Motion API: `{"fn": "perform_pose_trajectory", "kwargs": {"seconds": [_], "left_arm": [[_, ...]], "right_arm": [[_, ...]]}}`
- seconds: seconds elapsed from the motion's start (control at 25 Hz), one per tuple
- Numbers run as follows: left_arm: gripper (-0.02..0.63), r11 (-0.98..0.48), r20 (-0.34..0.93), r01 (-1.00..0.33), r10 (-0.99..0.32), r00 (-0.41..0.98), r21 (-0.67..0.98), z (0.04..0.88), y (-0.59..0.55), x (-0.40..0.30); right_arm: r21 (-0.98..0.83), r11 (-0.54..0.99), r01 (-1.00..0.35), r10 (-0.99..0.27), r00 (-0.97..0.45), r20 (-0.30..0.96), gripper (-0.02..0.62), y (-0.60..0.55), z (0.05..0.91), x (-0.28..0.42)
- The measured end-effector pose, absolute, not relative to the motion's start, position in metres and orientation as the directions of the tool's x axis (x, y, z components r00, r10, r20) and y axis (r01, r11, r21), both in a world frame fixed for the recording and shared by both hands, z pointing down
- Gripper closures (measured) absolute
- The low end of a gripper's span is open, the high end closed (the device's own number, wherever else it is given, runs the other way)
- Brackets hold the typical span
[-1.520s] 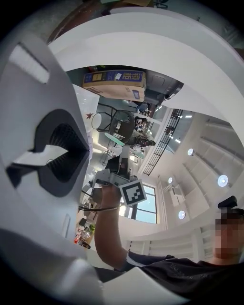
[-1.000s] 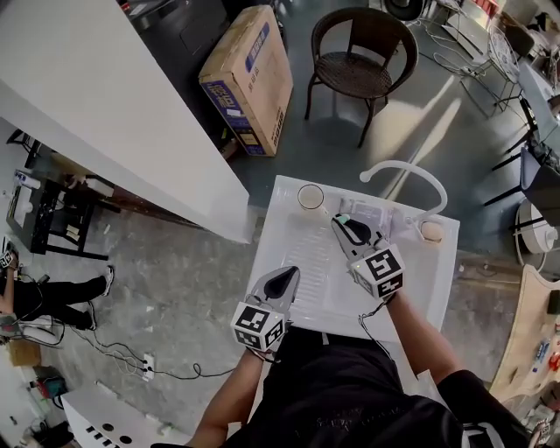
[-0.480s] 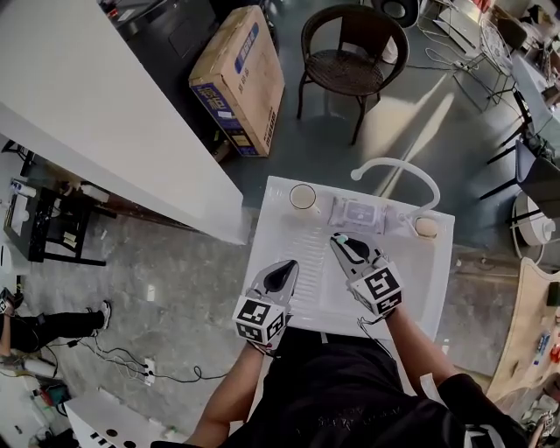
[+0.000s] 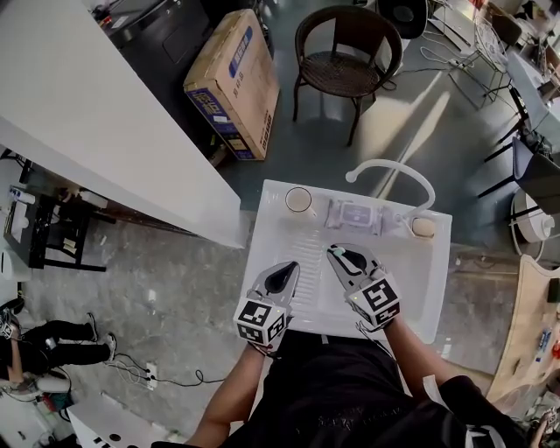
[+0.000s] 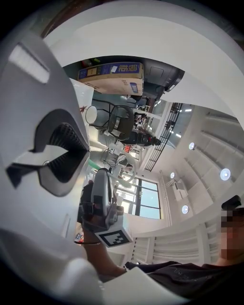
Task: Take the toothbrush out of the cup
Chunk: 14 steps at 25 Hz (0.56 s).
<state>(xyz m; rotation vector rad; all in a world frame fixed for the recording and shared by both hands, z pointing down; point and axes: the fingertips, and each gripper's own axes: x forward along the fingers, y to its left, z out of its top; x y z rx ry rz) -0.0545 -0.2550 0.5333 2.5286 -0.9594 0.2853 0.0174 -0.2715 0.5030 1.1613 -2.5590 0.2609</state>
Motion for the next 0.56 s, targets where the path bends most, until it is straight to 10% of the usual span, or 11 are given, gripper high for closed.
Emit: {"fn": "perform_pose_trajectory", "kwargs": {"seconds": [0.56], "left_arm": [[0.597, -0.659, 0.357, -0.681, -0.582, 0.731, 0.319, 0.541, -0.244, -0.061]], "right_arm": [[-0.065, 0.677, -0.733, -0.662, -0.644, 0.384, 0.555, -0.247, 0.509, 0.01]]}}
